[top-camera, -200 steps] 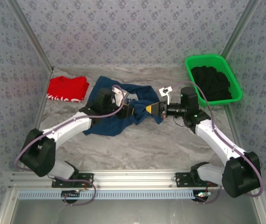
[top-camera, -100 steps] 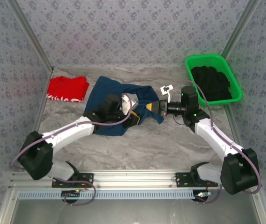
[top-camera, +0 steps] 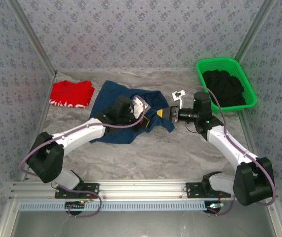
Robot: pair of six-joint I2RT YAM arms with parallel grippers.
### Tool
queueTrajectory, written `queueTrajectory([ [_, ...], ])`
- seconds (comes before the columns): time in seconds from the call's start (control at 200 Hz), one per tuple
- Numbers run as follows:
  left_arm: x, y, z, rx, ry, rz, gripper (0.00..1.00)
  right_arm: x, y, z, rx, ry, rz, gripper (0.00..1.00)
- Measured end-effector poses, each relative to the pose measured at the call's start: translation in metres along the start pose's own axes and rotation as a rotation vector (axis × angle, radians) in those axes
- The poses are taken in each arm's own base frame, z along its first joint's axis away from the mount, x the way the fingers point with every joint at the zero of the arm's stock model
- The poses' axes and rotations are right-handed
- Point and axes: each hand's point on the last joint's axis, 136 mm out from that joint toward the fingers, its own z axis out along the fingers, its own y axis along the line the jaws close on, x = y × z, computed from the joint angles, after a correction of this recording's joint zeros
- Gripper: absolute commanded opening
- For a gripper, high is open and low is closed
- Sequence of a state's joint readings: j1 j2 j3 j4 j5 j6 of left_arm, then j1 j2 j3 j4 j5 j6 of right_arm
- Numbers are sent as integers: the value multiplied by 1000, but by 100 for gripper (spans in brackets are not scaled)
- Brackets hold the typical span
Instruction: Fold the inside-out t-shirt
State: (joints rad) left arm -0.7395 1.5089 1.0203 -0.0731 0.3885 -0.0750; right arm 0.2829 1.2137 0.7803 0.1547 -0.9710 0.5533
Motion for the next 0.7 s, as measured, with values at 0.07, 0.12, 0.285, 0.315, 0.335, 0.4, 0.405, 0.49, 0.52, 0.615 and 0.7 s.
queueTrajectory([
  [0.07,-2,-1,-2,15,-5,-6,0,-2,-7,-2,34,-12,8,0],
  [0.12,-5,-2,-6,29,-19,-15,0,-2,-15,-3,76,-20,13,0],
  [0.285,-28,-13,-32,103,-109,-60,0,-1,-43,-5,277,-26,-25,0],
  [0.315,-33,-14,-38,114,-128,-67,0,-1,-46,-5,313,-24,-43,0],
  [0.335,-37,-15,-41,121,-142,-71,0,-1,-49,-5,339,-21,-56,0],
  [0.4,-48,-17,-52,141,-182,-89,0,-2,-53,-5,417,-17,-106,0],
  [0.405,-49,-18,-53,144,-186,-92,0,-3,-53,-5,421,-16,-110,0],
  [0.49,-59,-18,-63,165,-224,-124,0,-8,-54,-3,501,-12,-177,0],
  [0.52,-62,-17,-65,172,-234,-140,0,-10,-56,-2,530,-10,-194,0],
  [0.615,-67,-12,-69,184,-254,-202,0,-21,-63,-4,626,-5,-230,5],
  [0.7,-70,-6,-72,185,-265,-267,0,-26,-71,-9,704,7,-246,15],
])
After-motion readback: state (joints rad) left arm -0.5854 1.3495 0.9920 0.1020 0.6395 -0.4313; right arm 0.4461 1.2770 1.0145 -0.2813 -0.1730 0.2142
